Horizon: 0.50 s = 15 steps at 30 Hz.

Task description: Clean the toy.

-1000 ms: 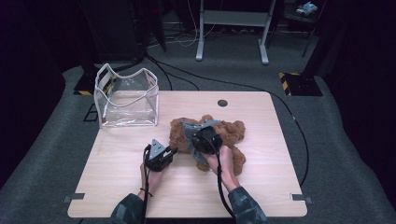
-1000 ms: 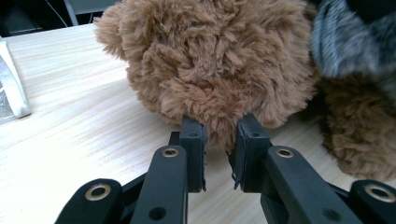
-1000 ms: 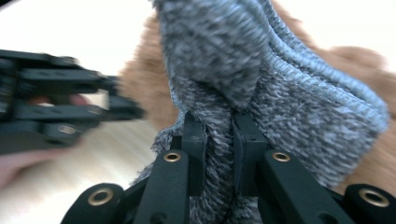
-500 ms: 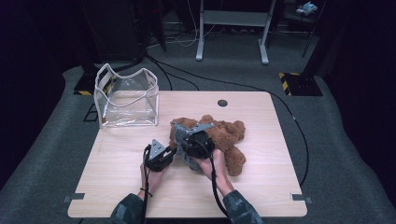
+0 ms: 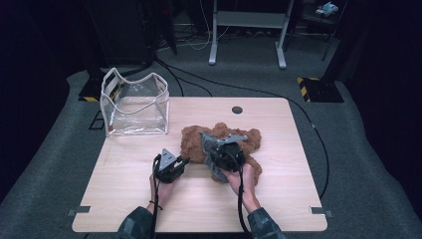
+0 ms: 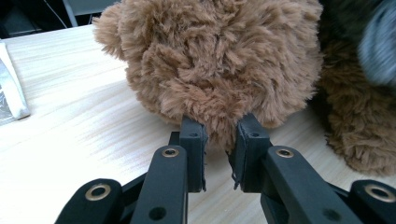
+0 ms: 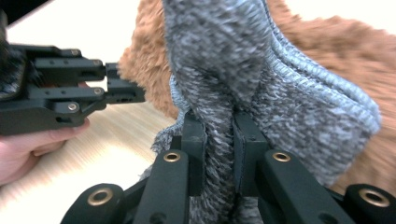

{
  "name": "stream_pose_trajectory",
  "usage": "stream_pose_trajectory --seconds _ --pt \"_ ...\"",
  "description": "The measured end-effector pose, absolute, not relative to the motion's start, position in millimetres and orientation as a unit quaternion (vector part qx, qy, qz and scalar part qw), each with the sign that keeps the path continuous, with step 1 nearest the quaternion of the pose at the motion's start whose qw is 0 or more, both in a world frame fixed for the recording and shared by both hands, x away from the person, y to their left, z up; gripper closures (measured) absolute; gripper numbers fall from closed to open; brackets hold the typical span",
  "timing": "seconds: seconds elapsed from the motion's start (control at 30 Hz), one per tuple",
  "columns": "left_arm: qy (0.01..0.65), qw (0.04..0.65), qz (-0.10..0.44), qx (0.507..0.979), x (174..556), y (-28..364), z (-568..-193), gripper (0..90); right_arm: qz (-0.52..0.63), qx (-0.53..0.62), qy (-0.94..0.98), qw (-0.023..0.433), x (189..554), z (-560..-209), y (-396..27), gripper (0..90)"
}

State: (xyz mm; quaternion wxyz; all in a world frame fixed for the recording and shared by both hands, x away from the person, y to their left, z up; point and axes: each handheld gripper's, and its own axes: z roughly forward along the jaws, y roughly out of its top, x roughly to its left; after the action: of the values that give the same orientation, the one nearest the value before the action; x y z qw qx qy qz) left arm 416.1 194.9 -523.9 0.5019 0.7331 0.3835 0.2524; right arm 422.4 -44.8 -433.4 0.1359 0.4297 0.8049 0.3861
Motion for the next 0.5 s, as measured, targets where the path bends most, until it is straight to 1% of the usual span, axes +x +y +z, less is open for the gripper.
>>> stream_pose_trajectory --seconds 0.03,0.1,0.2,0.33,0.4,0.5 --pt "0.384 0.501 0.252 0.733 416.0 194.9 -523.9 76.3 0.391 0.426 0.803 0.143 421.6 -431.3 -47.6 77.7" --pt "0.384 0.501 0.253 0.733 416.0 194.8 -523.9 76.2 0.398 0.422 0.803 0.140 419.1 -426.7 -47.4 77.6" --pt "0.383 0.502 0.248 0.735 415.8 195.1 -523.6 76.2 0.400 0.408 0.809 0.133 416.7 -425.0 -34.9 77.6" --pt "0.381 0.499 0.248 0.738 415.9 195.5 -523.3 76.2 0.394 0.383 0.826 0.124 419.7 -432.1 -11.2 77.2" --pt "0.381 0.498 0.249 0.738 415.9 195.4 -523.4 76.2 0.377 0.375 0.837 0.131 423.6 -437.6 -2.4 77.2" --pt "0.381 0.498 0.249 0.738 415.8 195.4 -523.3 76.2 0.366 0.382 0.838 0.131 429.2 -442.8 -2.4 77.4"
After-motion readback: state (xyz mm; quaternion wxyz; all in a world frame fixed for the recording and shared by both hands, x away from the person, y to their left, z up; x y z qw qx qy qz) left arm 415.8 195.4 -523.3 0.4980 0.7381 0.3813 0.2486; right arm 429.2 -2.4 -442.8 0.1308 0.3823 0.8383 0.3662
